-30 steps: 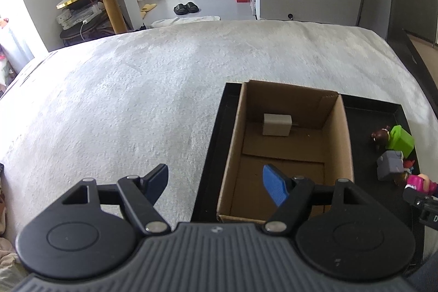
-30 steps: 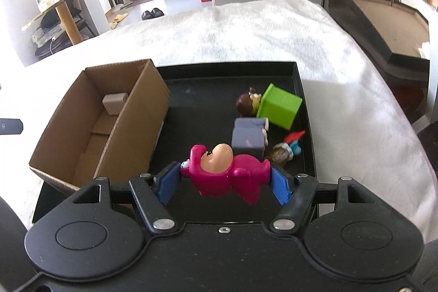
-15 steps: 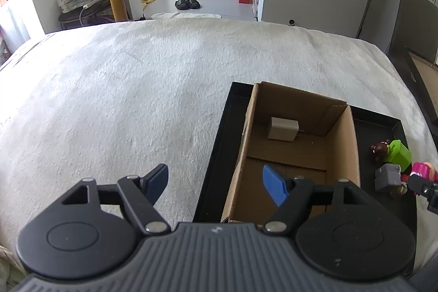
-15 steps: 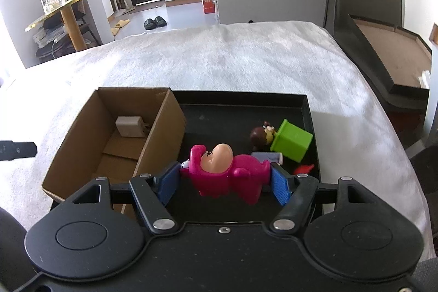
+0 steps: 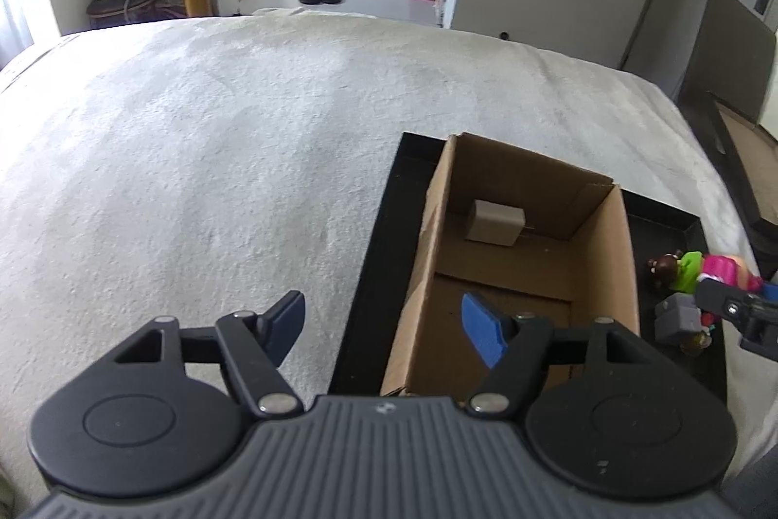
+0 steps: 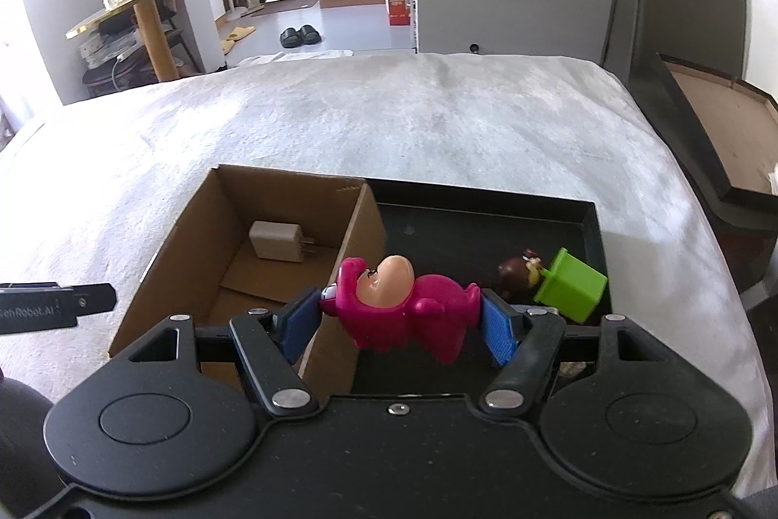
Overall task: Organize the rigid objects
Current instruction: 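Carry the pink plush with the right tool while left tool grips box wall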
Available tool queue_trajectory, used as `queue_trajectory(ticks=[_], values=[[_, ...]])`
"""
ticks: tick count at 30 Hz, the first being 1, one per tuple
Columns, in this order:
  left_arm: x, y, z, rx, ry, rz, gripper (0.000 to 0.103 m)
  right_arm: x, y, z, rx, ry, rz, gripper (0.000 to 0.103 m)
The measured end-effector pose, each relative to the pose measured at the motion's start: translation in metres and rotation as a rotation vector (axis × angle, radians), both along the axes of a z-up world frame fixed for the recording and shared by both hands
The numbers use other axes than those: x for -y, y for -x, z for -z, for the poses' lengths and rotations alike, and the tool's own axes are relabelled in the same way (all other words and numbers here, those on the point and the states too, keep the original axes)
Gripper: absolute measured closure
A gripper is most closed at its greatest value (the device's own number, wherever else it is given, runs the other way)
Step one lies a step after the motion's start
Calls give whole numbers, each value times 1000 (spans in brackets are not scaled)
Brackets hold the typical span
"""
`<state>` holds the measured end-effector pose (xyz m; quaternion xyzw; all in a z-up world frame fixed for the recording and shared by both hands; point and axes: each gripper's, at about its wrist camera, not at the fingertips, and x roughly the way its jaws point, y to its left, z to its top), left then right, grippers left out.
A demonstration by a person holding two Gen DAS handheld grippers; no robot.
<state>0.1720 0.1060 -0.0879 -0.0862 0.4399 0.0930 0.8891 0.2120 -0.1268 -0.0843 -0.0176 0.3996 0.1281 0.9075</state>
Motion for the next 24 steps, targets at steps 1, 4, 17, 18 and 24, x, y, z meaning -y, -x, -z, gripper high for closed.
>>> queue_trajectory(ticks=[1,4,17,18,24], values=[[0,-1,1,1,5,5,34,-3,-1,0,1,3,-5,35],[-3,-3,5,-4,31,16,40,-13,-4,-3,5,11,-19,35],[-4,-22,30,-106,79,59,77,-46,-23,-1,-6,41,-64,35],[-5,-23,31,-112,82,59,81,-48,-25,0,-9,45,-68,35],[-5,-28,37,-129,93,71,93,-59,-32,3,-22,68,-92,35]])
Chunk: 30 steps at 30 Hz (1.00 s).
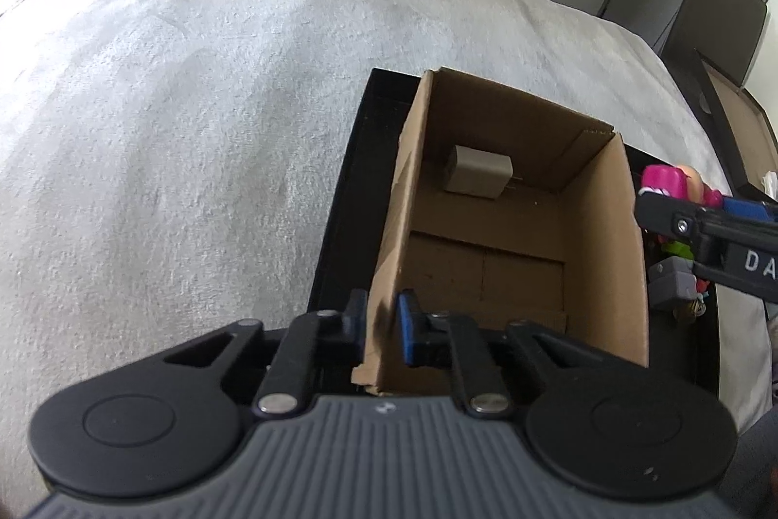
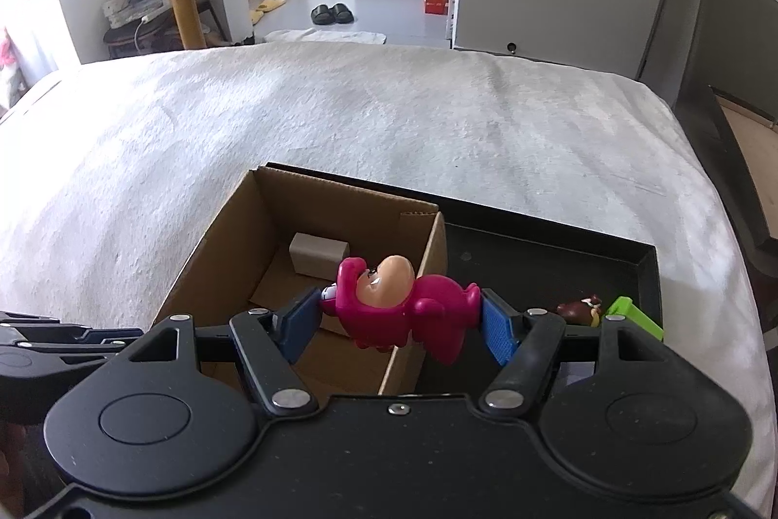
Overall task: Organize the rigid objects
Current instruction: 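Carry the pink plush with the right tool while left tool grips box wall, then open the right tool to drop the pink plush into the box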
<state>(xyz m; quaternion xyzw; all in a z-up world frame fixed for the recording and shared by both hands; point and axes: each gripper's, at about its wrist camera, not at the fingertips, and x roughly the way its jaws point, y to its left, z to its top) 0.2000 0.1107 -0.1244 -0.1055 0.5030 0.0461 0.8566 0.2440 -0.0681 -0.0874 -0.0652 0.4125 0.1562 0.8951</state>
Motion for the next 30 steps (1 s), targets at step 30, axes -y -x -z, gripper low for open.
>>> queue_trajectory(ticks=[30], values=[[1,-1,0,4,37,27,94,5,-8,5,12,70,-26,27]])
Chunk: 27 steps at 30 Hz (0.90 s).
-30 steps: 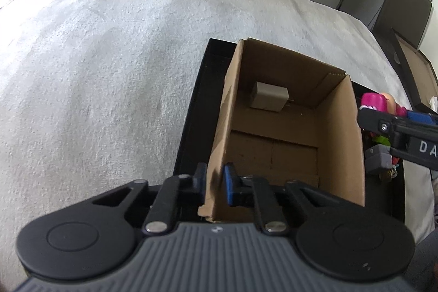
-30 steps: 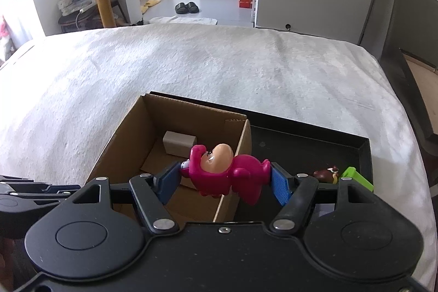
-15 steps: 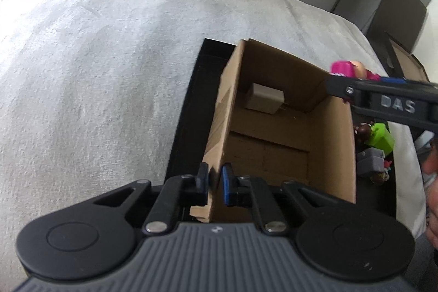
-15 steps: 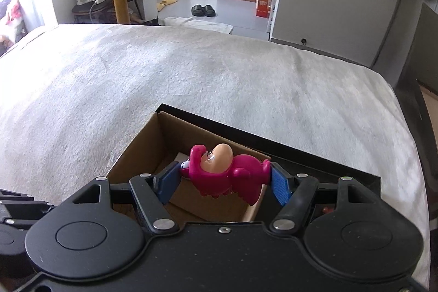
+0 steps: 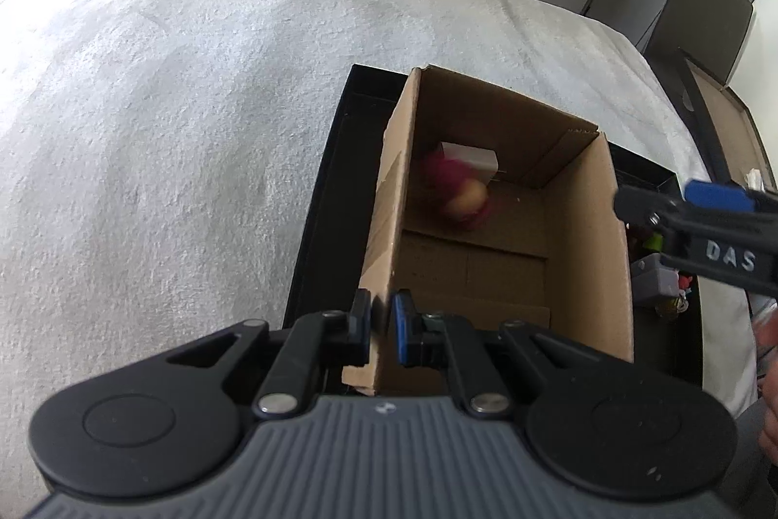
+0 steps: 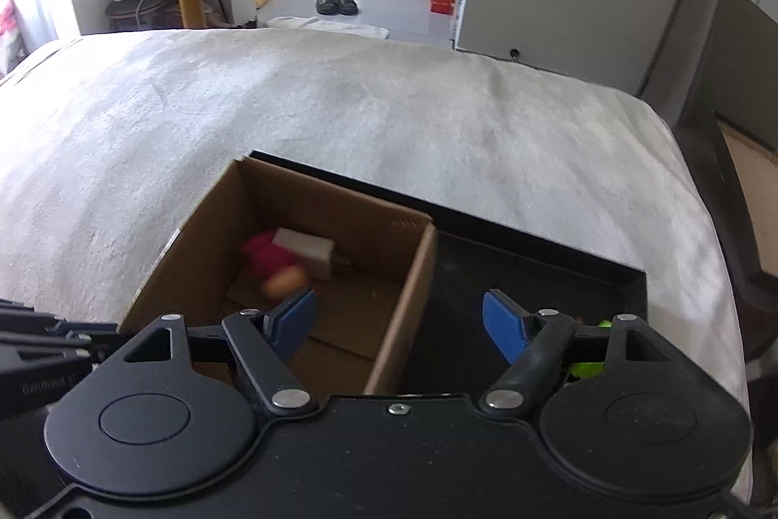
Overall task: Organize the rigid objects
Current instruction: 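Open the right tool to drop the pink plush into the box, then release the box with the left tool while right tool moves to lavender block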
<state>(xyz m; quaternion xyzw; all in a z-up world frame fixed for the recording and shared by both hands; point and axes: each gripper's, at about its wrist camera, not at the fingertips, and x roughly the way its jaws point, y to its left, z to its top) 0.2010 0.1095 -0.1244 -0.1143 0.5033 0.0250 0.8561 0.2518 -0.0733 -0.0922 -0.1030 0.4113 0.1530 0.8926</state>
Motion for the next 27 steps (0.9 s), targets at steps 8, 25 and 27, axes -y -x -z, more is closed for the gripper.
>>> queue_trajectory(ticks=[8,25,27], values=[[4,4,-4,2,-23,-9,93,19,14,-1,6,-12,18,19],[16,18,-24,48,-156,-54,53,71,37,1,10,-120,86,11],[16,19,-27,48,-171,-76,45,78,39,1,13,-133,95,11]])
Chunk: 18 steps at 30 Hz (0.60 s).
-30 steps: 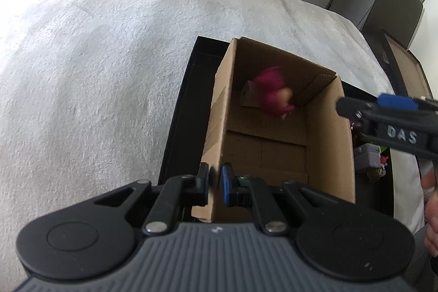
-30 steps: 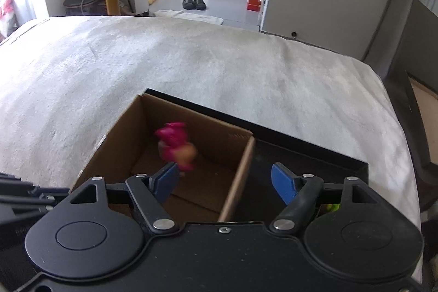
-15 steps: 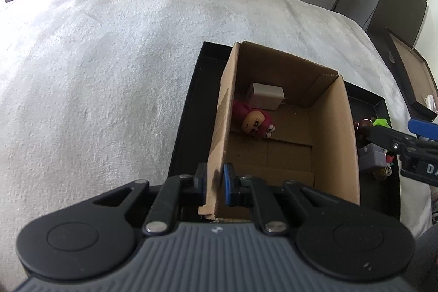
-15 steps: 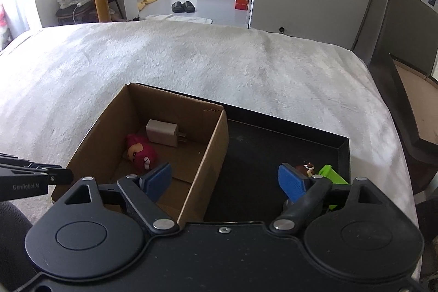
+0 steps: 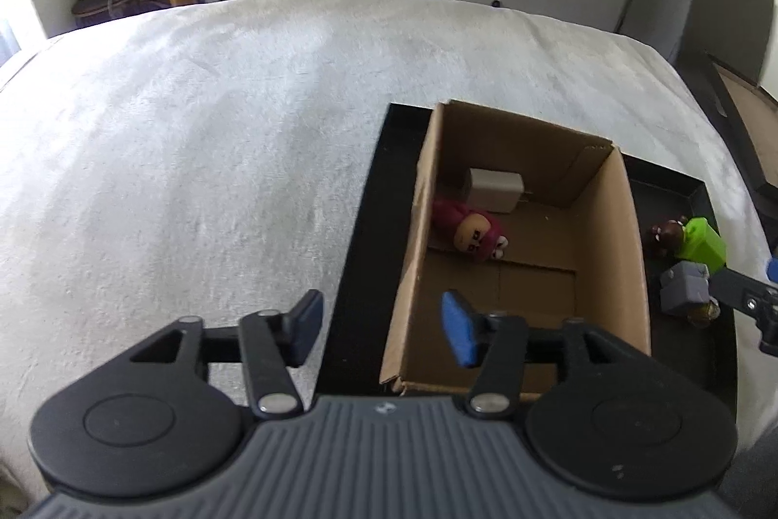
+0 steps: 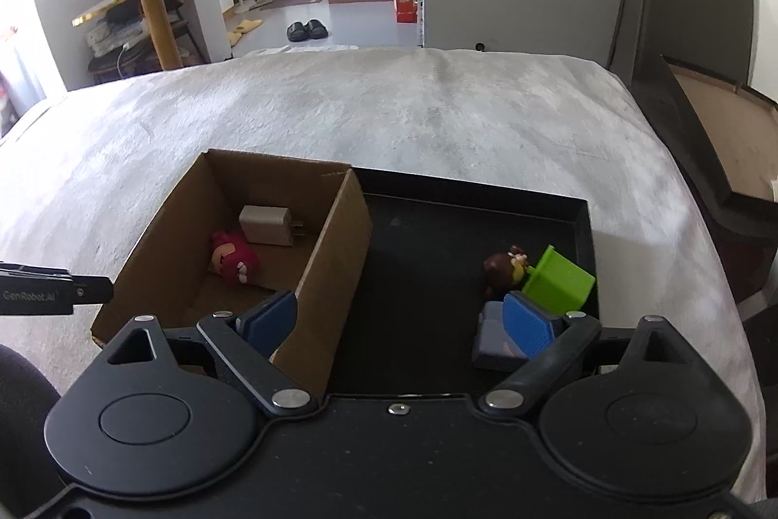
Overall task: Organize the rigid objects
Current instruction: 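Release the box with the left tool while right tool moves to lavender block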
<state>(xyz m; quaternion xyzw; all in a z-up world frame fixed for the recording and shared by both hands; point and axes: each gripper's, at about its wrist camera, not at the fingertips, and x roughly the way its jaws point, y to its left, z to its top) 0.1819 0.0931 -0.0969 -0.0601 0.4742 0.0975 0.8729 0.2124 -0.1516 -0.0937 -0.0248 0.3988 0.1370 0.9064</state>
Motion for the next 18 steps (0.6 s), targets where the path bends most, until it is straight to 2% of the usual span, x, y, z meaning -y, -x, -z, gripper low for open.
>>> queue_trajectory(ticks=[3,8,12,18], values=[[4,3,-5,16,-47,-19,40,11,2,1,3,-19,12,11],[14,6,-13,28,-101,-15,37,30,5,1,17,-43,18,11],[22,8,-19,35,-116,-16,37,39,9,0,44,-37,8,10],[42,4,-25,26,-150,-37,34,54,11,4,39,-60,15,10]])
